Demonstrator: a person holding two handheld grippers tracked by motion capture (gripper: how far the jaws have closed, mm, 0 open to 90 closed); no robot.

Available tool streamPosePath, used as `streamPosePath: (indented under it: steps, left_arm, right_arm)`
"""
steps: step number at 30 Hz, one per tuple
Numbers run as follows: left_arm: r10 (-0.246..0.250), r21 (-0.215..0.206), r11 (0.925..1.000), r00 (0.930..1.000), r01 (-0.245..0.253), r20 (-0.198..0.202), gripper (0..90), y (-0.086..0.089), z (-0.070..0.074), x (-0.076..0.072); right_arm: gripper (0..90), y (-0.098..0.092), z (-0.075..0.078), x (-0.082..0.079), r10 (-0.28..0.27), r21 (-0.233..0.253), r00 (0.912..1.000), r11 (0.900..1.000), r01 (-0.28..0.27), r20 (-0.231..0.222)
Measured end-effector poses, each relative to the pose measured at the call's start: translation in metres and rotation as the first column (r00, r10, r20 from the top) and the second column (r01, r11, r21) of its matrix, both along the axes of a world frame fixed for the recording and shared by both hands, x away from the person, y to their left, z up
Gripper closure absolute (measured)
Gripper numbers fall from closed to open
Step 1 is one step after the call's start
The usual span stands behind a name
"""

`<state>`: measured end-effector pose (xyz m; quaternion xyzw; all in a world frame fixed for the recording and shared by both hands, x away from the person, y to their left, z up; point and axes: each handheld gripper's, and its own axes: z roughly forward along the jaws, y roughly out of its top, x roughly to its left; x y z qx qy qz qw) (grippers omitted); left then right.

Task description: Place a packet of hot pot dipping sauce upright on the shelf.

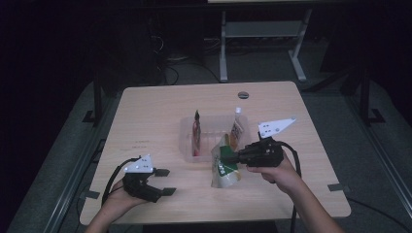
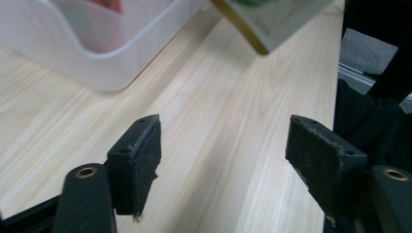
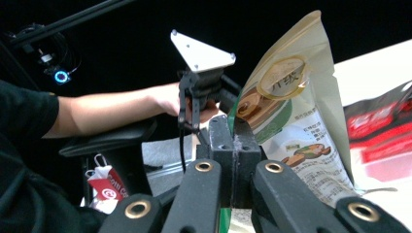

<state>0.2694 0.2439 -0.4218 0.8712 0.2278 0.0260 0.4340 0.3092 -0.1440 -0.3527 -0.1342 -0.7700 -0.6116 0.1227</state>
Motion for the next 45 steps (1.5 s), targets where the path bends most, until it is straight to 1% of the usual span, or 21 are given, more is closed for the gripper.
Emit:
streamPosePath:
  steps: [1,3,7,11,14,23,28,31,33,39,45]
  left_arm:
    - [0.009,-0.003,1.0,0.9999,-0.009,-0.007,27.4,0.001,-0.001,0.0]
    - [0.024,0.007,0.9997,0.9997,-0.024,-0.011,25.6,0.003,-0.002,0.002]
    - [0.039,0.013,0.9991,0.999,-0.039,-0.02,24.0,0.006,-0.005,0.006]
    - [0.047,0.02,0.9987,0.9986,-0.047,-0.024,24.0,0.007,-0.007,0.007]
    - [0.048,0.019,0.9987,0.9984,-0.048,-0.029,24.0,0.008,-0.008,0.008]
    - [0.055,0.02,0.9983,0.9979,-0.055,-0.033,24.0,0.008,-0.01,0.009]
    - [0.054,0.023,0.9983,0.9979,-0.054,-0.036,24.0,0.007,-0.011,0.009]
    - [0.05,0.025,0.9985,0.9979,-0.049,-0.042,24.0,0.006,-0.013,0.01]
    - [0.044,0.036,0.9984,0.9983,-0.042,-0.038,24.0,0.006,-0.013,0.01]
    - [0.045,0.041,0.9982,0.9979,-0.043,-0.047,24.0,0.006,-0.014,0.011]
    - [0.043,0.043,0.9982,0.998,-0.041,-0.045,24.0,0.007,-0.015,0.012]
  right_arm:
    - [90.0,0.0,0.003,0.001,-0.01,0.003,0.9999,1.0,0.01,0.007]
    - [90.0,0.0,0.008,0.004,-0.02,0.007,0.9996,1.0,0.019,0.02]
    - [90.0,0.001,0.018,0.009,-0.041,0.006,0.9981,0.999,0.041,0.046]
    - [90.0,0.004,0.028,0.014,-0.071,-0.016,0.9951,0.997,0.072,0.069]
    - [90.0,0.005,0.035,0.018,-0.079,-0.033,0.993,0.996,0.082,0.087]
    - [90.0,0.004,0.051,0.034,-0.122,-0.032,0.9851,0.991,0.126,0.121]
    - [90.0,0.004,0.058,0.044,-0.138,-0.031,0.9824,0.989,0.143,0.127]
    - [90.0,0.003,0.059,0.05,-0.148,-0.033,0.9817,0.988,0.153,0.12]
    - [90.0,0.003,0.059,0.055,-0.155,-0.037,0.9811,0.986,0.16,0.116]
    - [90.0,0.006,0.057,0.07,-0.171,-0.069,0.9809,0.982,0.177,0.094]
    - [90.0,0.01,0.051,0.084,-0.174,-0.107,0.9815,0.978,0.182,0.08]
